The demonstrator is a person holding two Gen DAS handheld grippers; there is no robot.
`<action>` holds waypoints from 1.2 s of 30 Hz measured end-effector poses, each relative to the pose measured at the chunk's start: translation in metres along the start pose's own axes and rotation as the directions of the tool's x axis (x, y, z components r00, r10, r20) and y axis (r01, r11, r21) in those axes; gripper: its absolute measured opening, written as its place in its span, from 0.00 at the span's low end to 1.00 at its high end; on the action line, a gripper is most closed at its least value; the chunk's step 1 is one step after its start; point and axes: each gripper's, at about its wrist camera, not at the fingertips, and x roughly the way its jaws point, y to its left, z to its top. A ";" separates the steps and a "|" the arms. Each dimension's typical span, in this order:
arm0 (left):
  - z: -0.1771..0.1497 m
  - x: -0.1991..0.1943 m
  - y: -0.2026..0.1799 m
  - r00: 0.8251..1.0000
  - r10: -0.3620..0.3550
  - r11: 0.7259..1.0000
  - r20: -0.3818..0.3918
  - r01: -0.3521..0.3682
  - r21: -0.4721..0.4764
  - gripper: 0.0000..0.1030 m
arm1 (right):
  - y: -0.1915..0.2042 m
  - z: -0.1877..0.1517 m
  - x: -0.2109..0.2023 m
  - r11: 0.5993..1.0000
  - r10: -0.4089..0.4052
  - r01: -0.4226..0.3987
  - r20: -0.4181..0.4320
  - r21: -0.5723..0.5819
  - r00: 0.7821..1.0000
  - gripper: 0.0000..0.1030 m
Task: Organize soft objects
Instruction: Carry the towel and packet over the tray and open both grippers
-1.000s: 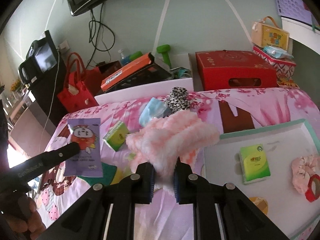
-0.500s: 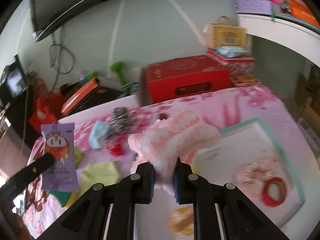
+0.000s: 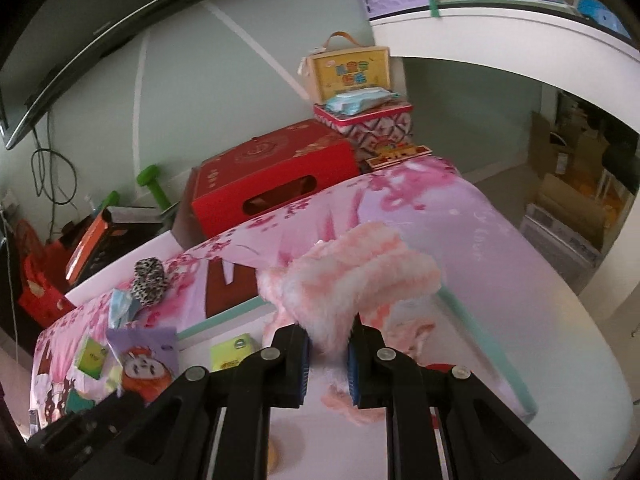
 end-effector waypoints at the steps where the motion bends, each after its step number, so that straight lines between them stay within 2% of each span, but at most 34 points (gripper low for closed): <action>1: -0.002 0.003 -0.001 1.000 -0.003 1.000 -0.009 0.003 0.000 0.12 | -0.002 0.000 0.000 1.000 0.005 -0.005 -0.003 0.005 1.000 0.15; 6: -0.008 0.016 0.001 0.999 0.001 1.000 -0.045 -0.001 -0.009 0.12 | 0.003 -0.004 0.012 1.000 0.014 -0.015 -0.035 -0.018 0.999 0.16; 12: -0.015 0.033 0.003 0.995 0.022 1.000 -0.097 -0.023 -0.010 0.12 | 0.012 -0.018 0.041 0.997 -0.023 0.014 -0.134 -0.071 0.991 0.16; 20: -0.019 0.040 0.011 0.992 0.027 0.999 -0.125 -0.032 -0.039 0.15 | 0.019 -0.028 0.055 0.991 -0.053 0.029 -0.191 -0.127 0.980 0.18; 25: -0.017 0.037 0.011 0.991 0.020 0.998 -0.136 -0.027 -0.048 0.16 | 0.022 -0.026 0.052 0.988 -0.074 0.046 -0.193 -0.144 0.978 0.19; 28: -0.015 0.035 0.009 0.987 0.030 0.999 -0.160 -0.036 -0.038 0.28 | 0.024 -0.025 0.049 0.986 -0.091 0.059 -0.207 -0.158 0.974 0.20; 30: -0.014 0.032 0.008 0.987 0.034 0.999 -0.159 -0.041 -0.036 0.42 | 0.024 -0.024 0.048 0.985 -0.104 0.070 -0.221 -0.158 0.970 0.21; 32: -0.013 0.028 0.007 0.988 0.033 0.999 -0.153 -0.039 -0.037 0.47 | 0.024 -0.024 0.047 0.985 -0.107 0.070 -0.233 -0.159 0.967 0.26; 36: -0.009 0.017 0.007 0.990 0.031 0.999 -0.139 -0.037 -0.040 0.51 | 0.025 -0.022 0.040 0.981 -0.128 0.090 -0.228 -0.170 0.965 0.29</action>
